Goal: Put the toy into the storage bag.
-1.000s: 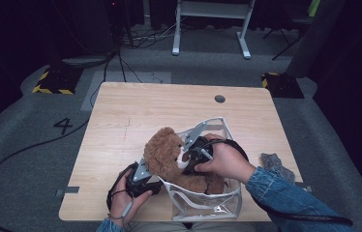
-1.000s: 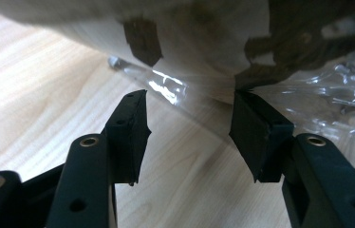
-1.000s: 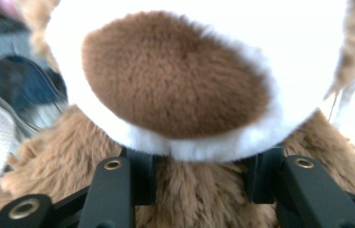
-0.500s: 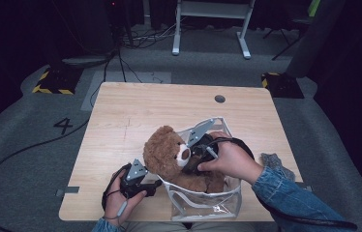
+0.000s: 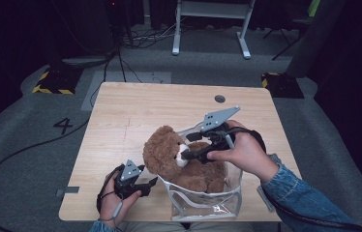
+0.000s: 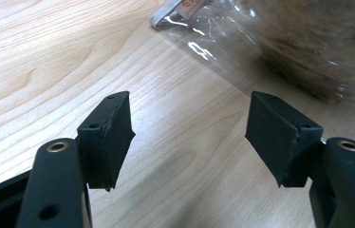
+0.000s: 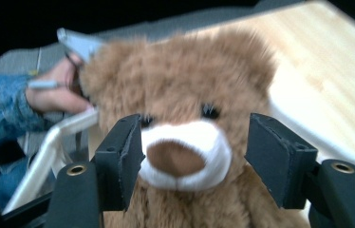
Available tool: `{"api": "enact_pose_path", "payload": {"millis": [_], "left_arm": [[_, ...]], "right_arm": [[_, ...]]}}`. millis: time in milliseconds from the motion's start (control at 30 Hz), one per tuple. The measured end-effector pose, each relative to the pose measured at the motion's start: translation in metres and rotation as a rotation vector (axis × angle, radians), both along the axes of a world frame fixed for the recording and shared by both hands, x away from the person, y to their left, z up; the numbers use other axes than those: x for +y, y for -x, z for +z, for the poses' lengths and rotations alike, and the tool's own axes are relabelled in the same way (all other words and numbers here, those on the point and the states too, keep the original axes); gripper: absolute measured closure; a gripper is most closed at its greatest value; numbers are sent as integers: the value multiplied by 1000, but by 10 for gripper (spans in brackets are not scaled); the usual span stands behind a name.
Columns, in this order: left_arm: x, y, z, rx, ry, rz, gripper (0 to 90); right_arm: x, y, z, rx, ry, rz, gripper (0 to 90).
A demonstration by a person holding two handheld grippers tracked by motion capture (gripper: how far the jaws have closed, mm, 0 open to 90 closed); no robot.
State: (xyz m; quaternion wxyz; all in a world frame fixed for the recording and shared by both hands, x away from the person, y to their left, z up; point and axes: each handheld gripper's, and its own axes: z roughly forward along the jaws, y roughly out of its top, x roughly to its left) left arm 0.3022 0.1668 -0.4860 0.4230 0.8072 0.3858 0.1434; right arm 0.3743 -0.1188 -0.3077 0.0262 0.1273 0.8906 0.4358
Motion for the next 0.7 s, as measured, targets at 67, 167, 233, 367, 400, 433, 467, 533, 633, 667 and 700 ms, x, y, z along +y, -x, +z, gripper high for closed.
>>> {"api": "enact_pose_path", "payload": {"millis": [67,167,233,367,400,433,467,533,633,667,700], "left_arm": [[2,1,0,1,-4,4,325],[6,2,0,0,-7,19,325],[9,3,0,6,-4,25,323],[17,4,-1,6,-28,62,312],[18,4,-1,9,-26,67,310],[20,4,-1,10,-37,73,306],[21,4,-2,17,-27,77,302],[25,4,-2,14,-32,98,292],[28,4,-1,16,-30,103,283],[28,3,-1,18,-26,107,281],[29,3,-1,14,-30,115,278]], "right_arm": [[-3,-1,8,-18,-13,-4,375],[-9,-3,18,-42,-19,-25,375],[-14,-3,23,-49,-28,-55,374],[-29,-8,30,-68,-45,-110,366],[-34,-10,31,-69,-53,-130,365],[-38,-11,32,-70,-56,-140,364],[-43,-12,33,-72,-61,-154,362],[-54,-16,33,-79,-60,-188,359],[-70,-20,34,-80,-64,-237,359],[-75,-21,33,-83,-67,-249,359],[-80,-22,33,-82,-69,-263,359]]}}
